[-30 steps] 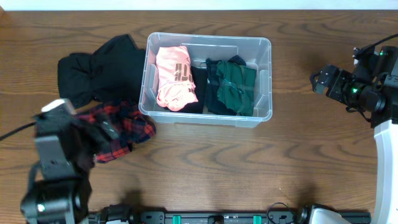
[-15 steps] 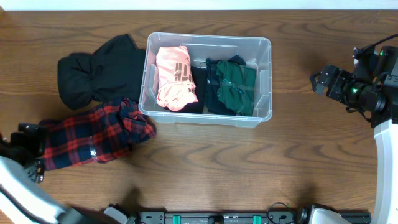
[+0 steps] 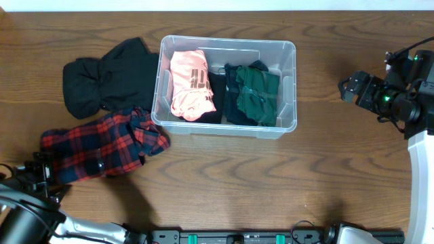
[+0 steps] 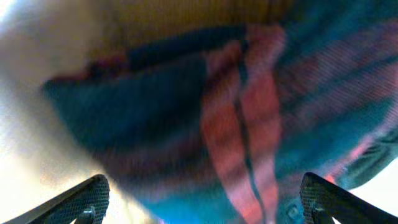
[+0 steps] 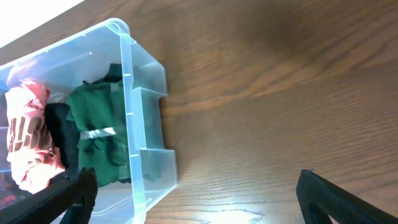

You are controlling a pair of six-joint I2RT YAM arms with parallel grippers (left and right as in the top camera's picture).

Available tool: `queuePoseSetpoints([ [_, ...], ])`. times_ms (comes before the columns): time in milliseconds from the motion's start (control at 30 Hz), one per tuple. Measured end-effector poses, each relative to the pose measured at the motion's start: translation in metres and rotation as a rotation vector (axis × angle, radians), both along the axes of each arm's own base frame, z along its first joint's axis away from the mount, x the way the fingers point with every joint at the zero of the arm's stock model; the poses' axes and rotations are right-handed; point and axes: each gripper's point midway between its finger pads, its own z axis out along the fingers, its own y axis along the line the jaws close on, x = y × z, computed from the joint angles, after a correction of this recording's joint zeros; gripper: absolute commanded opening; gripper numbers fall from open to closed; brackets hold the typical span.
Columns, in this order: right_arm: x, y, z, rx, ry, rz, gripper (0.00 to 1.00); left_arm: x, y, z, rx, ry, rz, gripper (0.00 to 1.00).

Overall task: Pack container
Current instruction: 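Reach the left gripper to the red plaid shirt and grasp it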

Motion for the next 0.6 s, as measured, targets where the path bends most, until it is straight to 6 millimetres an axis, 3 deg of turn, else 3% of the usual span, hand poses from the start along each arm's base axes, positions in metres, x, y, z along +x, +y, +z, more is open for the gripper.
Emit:
queuePoseSetpoints([
  [100, 0.000, 0.000, 0.000, 0.000, 0.000, 0.000, 0.99, 0.007, -0.001, -0.003, 0.012, -0.008, -0.026, 0.99],
  [133, 0.000, 0.000, 0.000, 0.000, 0.000, 0.000, 0.99, 0.011, 0.000, -0.003, 0.026, -0.011, -0.037, 0.95],
  [167, 0.000, 0.000, 0.000, 0.000, 0.000, 0.000, 0.99, 0.015, 0.001, -0.003, 0.039, -0.016, -0.048, 0.86],
  [300, 0.000, 0.000, 0.000, 0.000, 0.000, 0.000, 0.99, 0.030, 0.002, -0.010, 0.106, -0.014, -0.112, 0.34],
  [433, 0.000, 0.000, 0.000, 0.000, 0.000, 0.000, 0.99, 0.035, -0.004, -0.013, 0.111, 0.003, -0.145, 0.09],
  [600, 0.000, 0.000, 0.000, 0.000, 0.000, 0.000, 0.99, 0.028, -0.012, -0.005, 0.084, 0.033, -0.138, 0.06],
])
